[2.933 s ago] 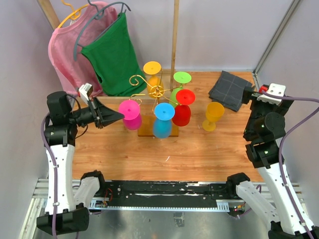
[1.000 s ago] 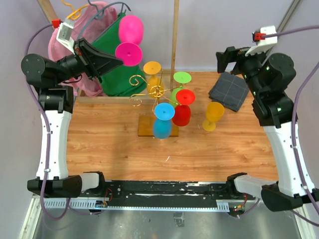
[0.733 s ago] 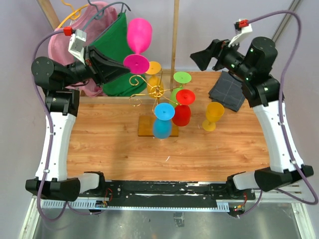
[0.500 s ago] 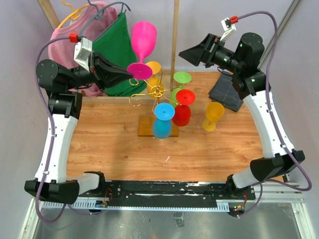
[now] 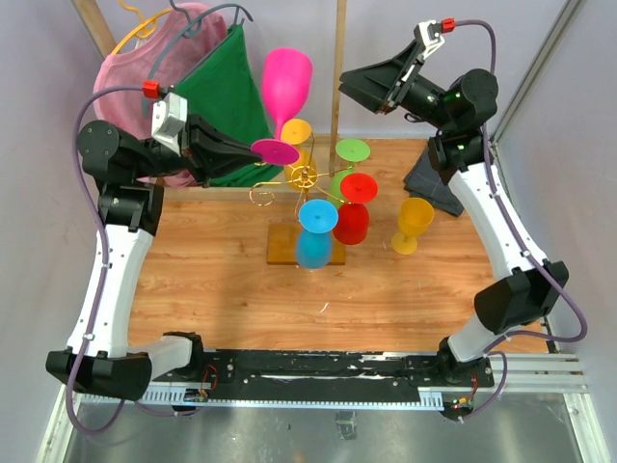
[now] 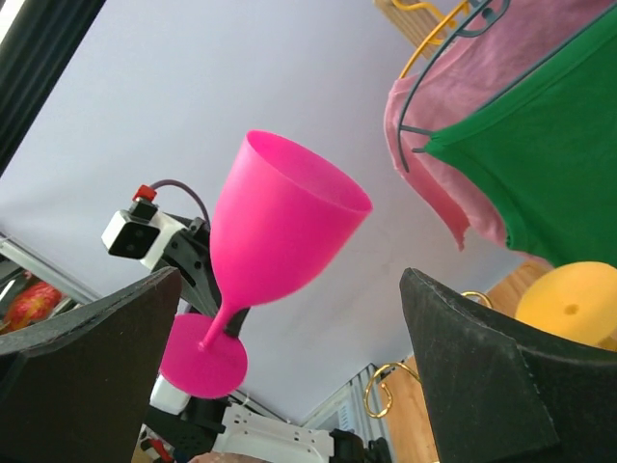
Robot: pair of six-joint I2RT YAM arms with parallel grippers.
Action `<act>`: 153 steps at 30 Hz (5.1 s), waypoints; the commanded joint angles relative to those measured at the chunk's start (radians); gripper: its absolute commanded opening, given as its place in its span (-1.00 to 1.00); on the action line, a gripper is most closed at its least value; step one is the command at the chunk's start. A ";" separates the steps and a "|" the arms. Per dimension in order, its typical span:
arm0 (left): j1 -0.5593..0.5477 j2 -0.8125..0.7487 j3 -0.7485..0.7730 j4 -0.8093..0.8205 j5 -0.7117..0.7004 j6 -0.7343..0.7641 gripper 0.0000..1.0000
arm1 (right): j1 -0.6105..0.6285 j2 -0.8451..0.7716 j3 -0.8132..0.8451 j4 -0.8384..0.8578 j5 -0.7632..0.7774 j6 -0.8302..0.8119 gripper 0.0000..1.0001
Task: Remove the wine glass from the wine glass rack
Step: Place the wine glass at the center of the board.
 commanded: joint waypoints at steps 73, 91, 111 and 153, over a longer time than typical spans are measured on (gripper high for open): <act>-0.124 0.050 0.052 -0.327 -0.040 0.378 -0.99 | 0.225 0.155 0.116 0.169 0.046 0.160 0.05; -0.115 0.045 0.084 -0.429 -0.083 0.439 0.99 | 0.146 0.117 0.096 0.186 0.058 0.170 0.05; 0.125 0.109 0.091 -0.059 -0.014 -0.006 0.99 | -0.520 -0.269 -0.030 -0.649 0.071 -0.527 0.06; 0.146 0.137 0.080 -0.134 0.027 -0.007 0.98 | -0.347 -0.609 -0.736 -0.476 1.131 -1.387 0.10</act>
